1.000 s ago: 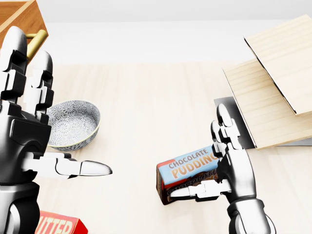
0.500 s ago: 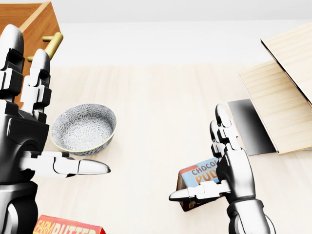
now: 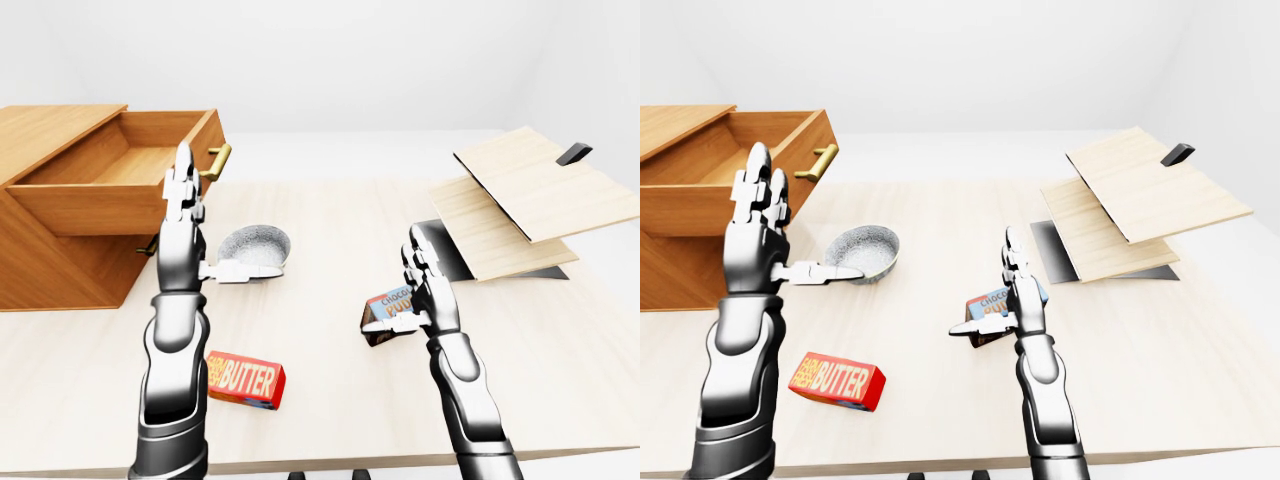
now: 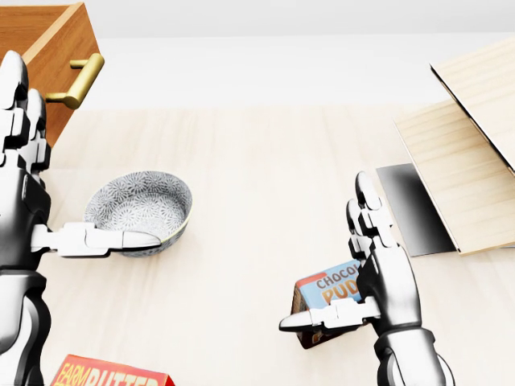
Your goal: Close the top drawer of the cabinet.
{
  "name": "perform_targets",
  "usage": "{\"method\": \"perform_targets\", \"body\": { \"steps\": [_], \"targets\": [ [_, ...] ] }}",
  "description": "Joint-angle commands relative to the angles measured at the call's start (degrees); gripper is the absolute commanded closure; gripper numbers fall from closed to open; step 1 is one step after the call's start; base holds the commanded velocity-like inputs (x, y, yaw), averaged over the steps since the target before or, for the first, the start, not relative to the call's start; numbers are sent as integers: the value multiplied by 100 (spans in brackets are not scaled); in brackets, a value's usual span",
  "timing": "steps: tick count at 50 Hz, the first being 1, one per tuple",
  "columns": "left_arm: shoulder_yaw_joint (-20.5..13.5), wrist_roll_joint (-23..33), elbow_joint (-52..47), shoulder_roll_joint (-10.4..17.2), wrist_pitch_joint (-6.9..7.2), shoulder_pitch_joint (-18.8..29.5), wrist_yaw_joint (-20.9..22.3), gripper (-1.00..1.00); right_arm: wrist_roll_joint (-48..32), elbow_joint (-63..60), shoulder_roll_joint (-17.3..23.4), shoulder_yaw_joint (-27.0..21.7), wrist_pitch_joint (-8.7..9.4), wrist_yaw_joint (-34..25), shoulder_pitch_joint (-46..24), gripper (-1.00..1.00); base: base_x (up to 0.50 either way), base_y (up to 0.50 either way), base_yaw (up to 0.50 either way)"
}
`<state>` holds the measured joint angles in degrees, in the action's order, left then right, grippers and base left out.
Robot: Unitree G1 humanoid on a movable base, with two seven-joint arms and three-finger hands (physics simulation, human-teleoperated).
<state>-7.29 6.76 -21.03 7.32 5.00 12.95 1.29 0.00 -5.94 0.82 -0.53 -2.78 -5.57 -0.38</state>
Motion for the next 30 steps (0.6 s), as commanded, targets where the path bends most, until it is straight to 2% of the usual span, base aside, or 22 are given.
{"method": "perform_targets", "body": {
  "steps": [1, 17, 30],
  "targets": [
    [-207, 877, 674, 200, 0, 146, -255, -100, 9, 13, 1, -6, 15, 8, -18, -100, 0, 0, 0],
    [-500, 1065, 1722, 482, 0, 307, -585, -100, 28, 20, -1, -10, -6, 9, 19, -100, 0, 0, 0],
    [-706, 1105, 2100, 778, 0, 418, -785, -100, 28, 31, 2, -14, 8, 18, 8, -100, 0, 0, 0]
  ]
}}
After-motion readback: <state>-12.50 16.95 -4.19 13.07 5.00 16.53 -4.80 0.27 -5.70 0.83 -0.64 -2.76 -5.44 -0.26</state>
